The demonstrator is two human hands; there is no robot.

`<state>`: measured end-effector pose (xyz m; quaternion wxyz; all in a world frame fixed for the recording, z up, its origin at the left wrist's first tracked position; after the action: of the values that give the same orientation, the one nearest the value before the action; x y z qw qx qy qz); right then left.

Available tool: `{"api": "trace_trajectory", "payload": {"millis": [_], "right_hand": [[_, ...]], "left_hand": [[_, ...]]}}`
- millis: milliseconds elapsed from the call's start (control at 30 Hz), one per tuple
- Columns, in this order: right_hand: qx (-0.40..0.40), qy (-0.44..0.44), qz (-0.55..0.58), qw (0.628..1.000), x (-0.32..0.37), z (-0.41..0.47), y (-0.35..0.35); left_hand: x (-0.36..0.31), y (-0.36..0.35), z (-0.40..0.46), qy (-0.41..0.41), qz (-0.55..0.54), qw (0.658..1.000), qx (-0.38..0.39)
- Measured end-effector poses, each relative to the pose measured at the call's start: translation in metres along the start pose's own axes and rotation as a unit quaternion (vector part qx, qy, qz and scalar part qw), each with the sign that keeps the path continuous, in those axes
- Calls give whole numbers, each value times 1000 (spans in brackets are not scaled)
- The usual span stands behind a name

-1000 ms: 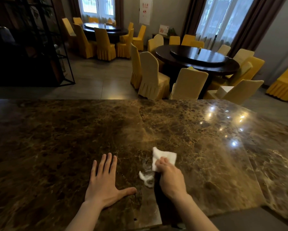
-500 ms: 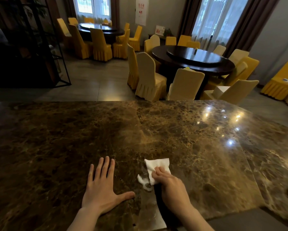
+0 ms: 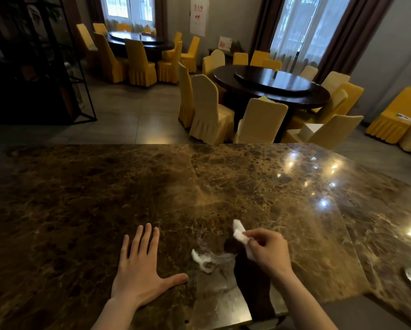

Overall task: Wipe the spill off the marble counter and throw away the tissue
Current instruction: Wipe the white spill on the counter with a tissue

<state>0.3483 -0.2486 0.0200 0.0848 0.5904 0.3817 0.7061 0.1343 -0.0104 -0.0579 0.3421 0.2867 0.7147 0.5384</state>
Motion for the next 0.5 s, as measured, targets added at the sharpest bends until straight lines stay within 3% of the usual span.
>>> {"api": "trace_trajectory", "payload": {"millis": [100,267,400,500], "right_hand": [[-57,13,-21,998,6,6,2],[114,152,-128,973,9,-24,-37],[199,237,-259,915,-8,-53,-45],[240,252,-258,901,-18,-71,-48]], "left_hand": [[0,1,0,-2,-3,1000,-6],[1,0,0,-6,-14,1000,-11],[1,0,0,-7,-6,1000,-9],[0,0,0,-2,-6,1000,-15]]}}
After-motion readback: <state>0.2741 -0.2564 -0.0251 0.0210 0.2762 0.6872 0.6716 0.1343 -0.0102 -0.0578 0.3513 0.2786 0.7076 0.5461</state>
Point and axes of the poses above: each hand's wrist, its own z-axis towards the middle knuckle, its own y-axis out of the back of the hand, x = y × z, the point moved 4 cm from there along z, towards the middle knuckle, and after that the axes turned 1 degree about x, right-handed, at the moved point
